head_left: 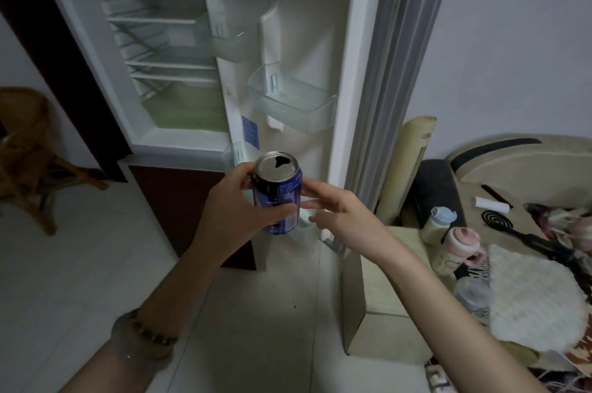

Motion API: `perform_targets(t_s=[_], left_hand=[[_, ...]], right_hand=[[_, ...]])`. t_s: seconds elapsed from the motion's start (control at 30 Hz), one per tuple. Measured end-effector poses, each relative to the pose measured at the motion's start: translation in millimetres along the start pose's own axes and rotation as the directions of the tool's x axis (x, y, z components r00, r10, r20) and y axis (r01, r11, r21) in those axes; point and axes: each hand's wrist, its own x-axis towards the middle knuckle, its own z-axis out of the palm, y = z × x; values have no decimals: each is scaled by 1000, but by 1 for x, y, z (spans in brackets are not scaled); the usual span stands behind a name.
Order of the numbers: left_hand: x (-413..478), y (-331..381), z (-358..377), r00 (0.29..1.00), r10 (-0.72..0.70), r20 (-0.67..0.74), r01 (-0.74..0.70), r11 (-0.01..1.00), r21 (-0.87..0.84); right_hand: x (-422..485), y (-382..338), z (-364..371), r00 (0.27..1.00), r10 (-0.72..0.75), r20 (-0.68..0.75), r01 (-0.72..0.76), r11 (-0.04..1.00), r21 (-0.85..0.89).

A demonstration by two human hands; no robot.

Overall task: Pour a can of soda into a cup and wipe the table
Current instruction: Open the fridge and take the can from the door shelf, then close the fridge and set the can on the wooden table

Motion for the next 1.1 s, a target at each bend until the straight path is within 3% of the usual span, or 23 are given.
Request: perform_targets(t_s=[0.2,0.4,0.47,0.57,0.7,0.77,0.87,1.1], left_hand=[[-13,26,28,986,-111,-123,110,994,-8],[-24,46,54,966,-127,-227,134,991,12],[-24,50,61,958,-132,-256,143,989,26],[-25,57,68,945,-132,-300,145,989,20],[-26,64,73,932,-139,-334,145,989,-6],[-26,67,75,929,-138,-344,143,990,-12],[-26,70,76,926,-131,-354,138,990,-4],[-28,73,71,917,-114,-383,145,988,52]], right_hand=[[-1,17,-30,991,-68,112,76,994,-74],[-6,39,-59,962,-128,243,155,983,-97],[-10,42,-69,969,-135,205,161,980,-113],[-17,43,-88,976,-216,12,212,947,-239],[-4,55,-115,887,-407,-216,276,845,-459],[7,66,-127,860,-454,-235,256,780,-570],[18,77,-138,872,-431,-231,187,730,-657],[29,79,-139,921,-339,-193,143,754,-641]])
